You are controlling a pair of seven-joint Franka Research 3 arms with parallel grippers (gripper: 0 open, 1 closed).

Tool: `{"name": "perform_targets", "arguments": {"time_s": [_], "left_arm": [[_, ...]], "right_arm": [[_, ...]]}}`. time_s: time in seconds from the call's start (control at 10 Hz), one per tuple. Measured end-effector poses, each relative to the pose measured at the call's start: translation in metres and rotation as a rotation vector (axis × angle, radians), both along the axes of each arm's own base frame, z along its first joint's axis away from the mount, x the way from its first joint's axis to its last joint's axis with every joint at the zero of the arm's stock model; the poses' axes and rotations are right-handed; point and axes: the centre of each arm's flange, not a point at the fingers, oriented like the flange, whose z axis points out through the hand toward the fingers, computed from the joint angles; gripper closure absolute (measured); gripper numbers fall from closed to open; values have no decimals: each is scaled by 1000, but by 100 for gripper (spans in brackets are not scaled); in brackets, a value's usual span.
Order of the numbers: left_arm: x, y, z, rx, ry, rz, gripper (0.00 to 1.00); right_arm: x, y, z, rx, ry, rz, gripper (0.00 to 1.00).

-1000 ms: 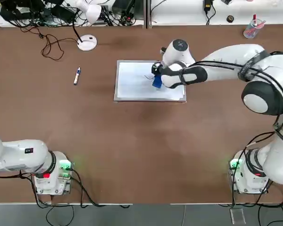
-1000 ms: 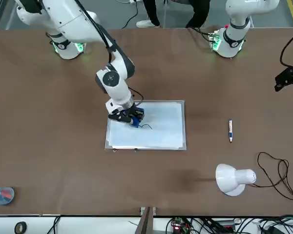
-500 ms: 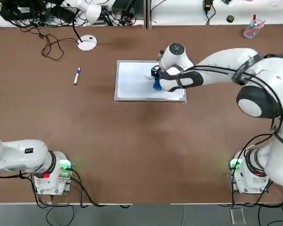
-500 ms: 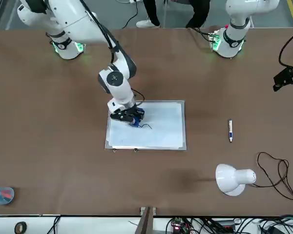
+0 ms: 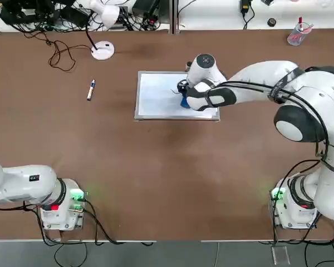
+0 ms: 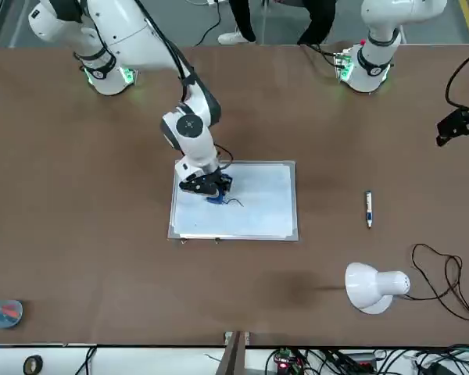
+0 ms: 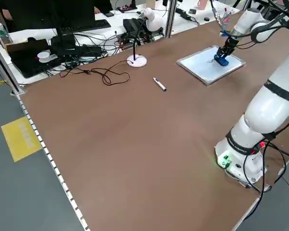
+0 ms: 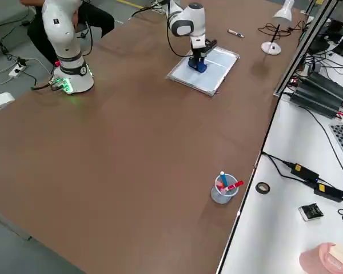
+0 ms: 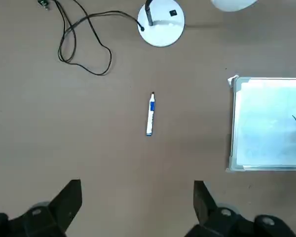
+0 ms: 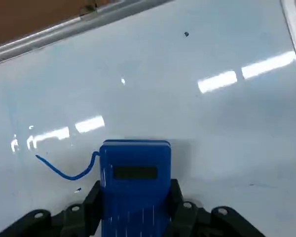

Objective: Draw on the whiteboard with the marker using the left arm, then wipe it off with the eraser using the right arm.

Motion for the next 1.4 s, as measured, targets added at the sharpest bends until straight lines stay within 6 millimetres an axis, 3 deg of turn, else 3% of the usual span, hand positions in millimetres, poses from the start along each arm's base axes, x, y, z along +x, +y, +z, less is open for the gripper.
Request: {"name": "perform_targets", "arguments": {"time_s": [0.7, 1.4], "left_arm": [[2, 7, -1, -2, -3, 12, 0], [6, 24, -3, -4, -6, 44, 0]], "right_arm": [[19, 29, -4, 34, -26, -55, 44], [19, 79, -6, 74, -71, -84, 44]]}}
